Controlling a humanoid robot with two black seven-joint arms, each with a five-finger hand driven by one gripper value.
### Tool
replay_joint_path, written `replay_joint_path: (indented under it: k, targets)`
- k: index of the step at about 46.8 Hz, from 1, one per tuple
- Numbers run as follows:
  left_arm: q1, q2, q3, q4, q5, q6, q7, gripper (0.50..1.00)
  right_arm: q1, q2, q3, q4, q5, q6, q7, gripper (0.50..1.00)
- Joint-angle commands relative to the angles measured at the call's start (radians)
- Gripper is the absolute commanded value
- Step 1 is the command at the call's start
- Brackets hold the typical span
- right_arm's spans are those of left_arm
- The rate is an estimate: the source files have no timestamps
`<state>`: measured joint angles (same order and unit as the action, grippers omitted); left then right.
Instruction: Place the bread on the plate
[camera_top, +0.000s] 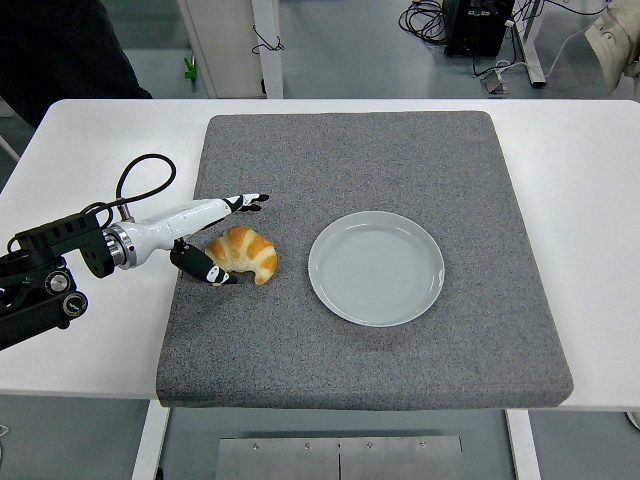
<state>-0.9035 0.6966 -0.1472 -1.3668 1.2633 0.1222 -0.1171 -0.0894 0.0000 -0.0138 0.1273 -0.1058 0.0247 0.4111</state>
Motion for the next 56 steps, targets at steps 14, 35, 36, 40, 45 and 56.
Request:
replay_joint_path:
  k: [14,35,36,40,45,56]
  targets:
    - [-0.003,-0.017,0.023,0.020,0.004,-0.001,-0.007,0.810,-0.001,0.000,0.000,0.000,0.000,0.000,0.000,1.000]
    - [-0.014,-0.023,0.009,0.041,-0.008,-0.001,-0.030,0.586,0.000,0.000,0.000,0.000,0.000,0.000,0.000,1.000]
    - [-0.017,-0.023,0.008,0.043,-0.012,-0.001,-0.035,0.574,0.000,0.000,0.000,0.000,0.000,0.000,0.000,1.000]
    - [-0.037,-0.023,-0.009,0.043,-0.016,-0.003,-0.044,0.558,0.000,0.000,0.000,0.000,0.000,0.000,0.000,1.000]
    - [-0.051,-0.020,-0.032,0.044,-0.016,-0.004,-0.047,0.534,0.000,0.000,0.000,0.000,0.000,0.000,0.000,1.000]
    - [-0.089,-0.014,-0.060,0.044,-0.015,-0.010,-0.045,0.525,-0.001,0.000,0.000,0.000,0.000,0.000,0.000,1.000]
